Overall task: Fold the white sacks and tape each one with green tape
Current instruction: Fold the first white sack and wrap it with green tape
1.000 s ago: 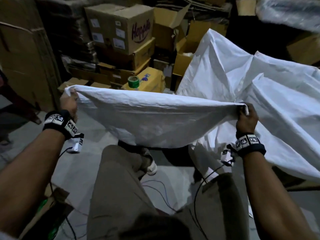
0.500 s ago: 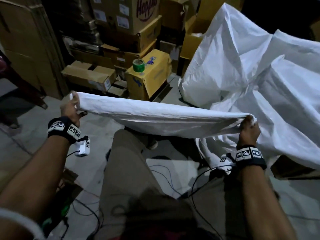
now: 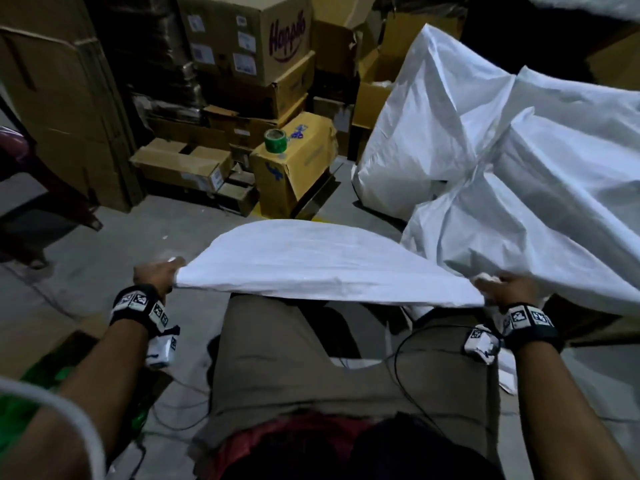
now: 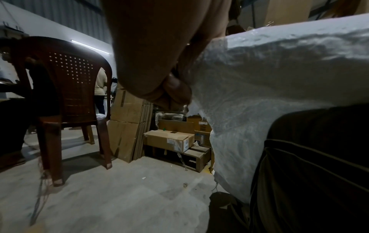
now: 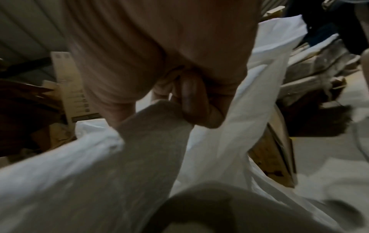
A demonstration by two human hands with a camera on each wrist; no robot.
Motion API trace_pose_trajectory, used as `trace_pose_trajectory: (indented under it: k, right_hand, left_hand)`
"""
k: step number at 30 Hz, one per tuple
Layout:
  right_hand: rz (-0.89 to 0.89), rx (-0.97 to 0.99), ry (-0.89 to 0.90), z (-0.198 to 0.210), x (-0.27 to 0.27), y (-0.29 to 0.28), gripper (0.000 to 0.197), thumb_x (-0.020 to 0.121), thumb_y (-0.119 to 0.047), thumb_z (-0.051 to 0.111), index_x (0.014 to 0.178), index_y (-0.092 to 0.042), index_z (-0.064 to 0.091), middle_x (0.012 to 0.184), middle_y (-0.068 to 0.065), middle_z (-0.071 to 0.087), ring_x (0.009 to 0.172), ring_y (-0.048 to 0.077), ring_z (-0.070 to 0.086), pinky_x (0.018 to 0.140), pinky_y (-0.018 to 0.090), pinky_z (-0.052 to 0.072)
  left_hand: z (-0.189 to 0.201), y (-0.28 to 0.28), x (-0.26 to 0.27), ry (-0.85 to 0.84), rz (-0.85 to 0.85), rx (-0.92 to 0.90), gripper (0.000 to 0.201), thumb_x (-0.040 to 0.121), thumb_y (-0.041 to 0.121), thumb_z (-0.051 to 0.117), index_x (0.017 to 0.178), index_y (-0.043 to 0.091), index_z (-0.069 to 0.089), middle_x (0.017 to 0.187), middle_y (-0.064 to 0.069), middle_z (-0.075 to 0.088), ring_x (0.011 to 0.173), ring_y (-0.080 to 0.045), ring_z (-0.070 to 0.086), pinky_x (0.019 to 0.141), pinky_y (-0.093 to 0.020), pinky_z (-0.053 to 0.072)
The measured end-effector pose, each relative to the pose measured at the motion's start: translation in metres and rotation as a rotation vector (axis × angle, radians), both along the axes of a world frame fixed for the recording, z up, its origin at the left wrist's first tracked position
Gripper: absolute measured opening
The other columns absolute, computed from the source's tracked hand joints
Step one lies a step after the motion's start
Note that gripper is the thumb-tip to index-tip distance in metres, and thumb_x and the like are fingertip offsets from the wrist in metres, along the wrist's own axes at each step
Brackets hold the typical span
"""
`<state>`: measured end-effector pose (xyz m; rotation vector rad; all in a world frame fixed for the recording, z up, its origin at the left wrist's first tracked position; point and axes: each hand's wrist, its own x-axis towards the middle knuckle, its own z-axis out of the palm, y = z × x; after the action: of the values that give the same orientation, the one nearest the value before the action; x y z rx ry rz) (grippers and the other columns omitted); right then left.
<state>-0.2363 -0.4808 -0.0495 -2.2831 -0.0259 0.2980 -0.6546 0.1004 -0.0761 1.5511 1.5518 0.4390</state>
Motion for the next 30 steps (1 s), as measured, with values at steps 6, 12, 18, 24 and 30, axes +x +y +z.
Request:
trace_pose_trajectory:
  k: [6,12,18,24,30]
  right_hand:
    - [-0.058,-0.034,0.225,-0.024,0.001,-0.024,0.058,0.057,-0.042,0.095,0.097,-0.005,0.076,0.094,0.014,0.074,0.085,0.029,0.072,0.085,0.044,0.059]
    - [0.028,-0.216,0.232,-0.016,-0.011,-0.020,0.055,0.086,-0.054,0.070,0.120,-0.010,0.072,0.122,0.014,0.068,0.113,0.028,0.063,0.085,0.027,0.038]
    - [0.196,-0.566,0.112,0.003,-0.016,-0.013,0.054,0.101,-0.051,0.049,0.142,-0.016,0.056,0.152,0.010,0.047,0.141,0.026,0.042,0.110,0.028,0.029]
    - [0.221,-0.585,0.112,-0.003,0.012,-0.015,0.087,0.080,-0.082,0.051,0.134,-0.014,0.061,0.129,0.009,0.063,0.104,0.028,0.063,0.086,0.020,0.051]
    - [0.133,-0.661,-0.094,-0.017,-0.039,-0.008,0.042,0.092,-0.046,0.065,0.116,-0.011,0.061,0.118,0.023,0.065,0.109,0.041,0.063,0.081,0.041,0.044]
  left_hand:
    - [-0.008,-0.028,0.002,-0.021,0.100,0.032,0.044,0.069,0.030,0.084,0.097,-0.002,0.076,0.081,-0.009,0.066,0.070,-0.023,0.065,0.062,-0.032,0.043]
    - [-0.016,-0.032,-0.008,0.003,-0.029,0.115,0.044,0.081,0.033,0.081,0.098,-0.007,0.075,0.079,-0.009,0.064,0.078,-0.017,0.058,0.069,-0.034,0.042]
    - [-0.005,-0.044,0.000,0.141,-0.152,0.143,0.047,0.090,0.037,0.072,0.076,-0.008,0.068,0.077,-0.019,0.061,0.077,-0.025,0.057,0.069,-0.034,0.039]
    - [0.005,-0.035,0.000,0.202,-0.262,0.201,0.052,0.091,0.044,0.070,0.073,-0.005,0.069,0.077,-0.024,0.066,0.080,-0.035,0.063,0.070,-0.035,0.041]
    - [-0.015,-0.044,-0.005,0.247,-0.220,0.145,0.053,0.089,0.049,0.070,0.079,-0.003,0.069,0.084,-0.021,0.065,0.083,-0.035,0.060,0.074,-0.033,0.041]
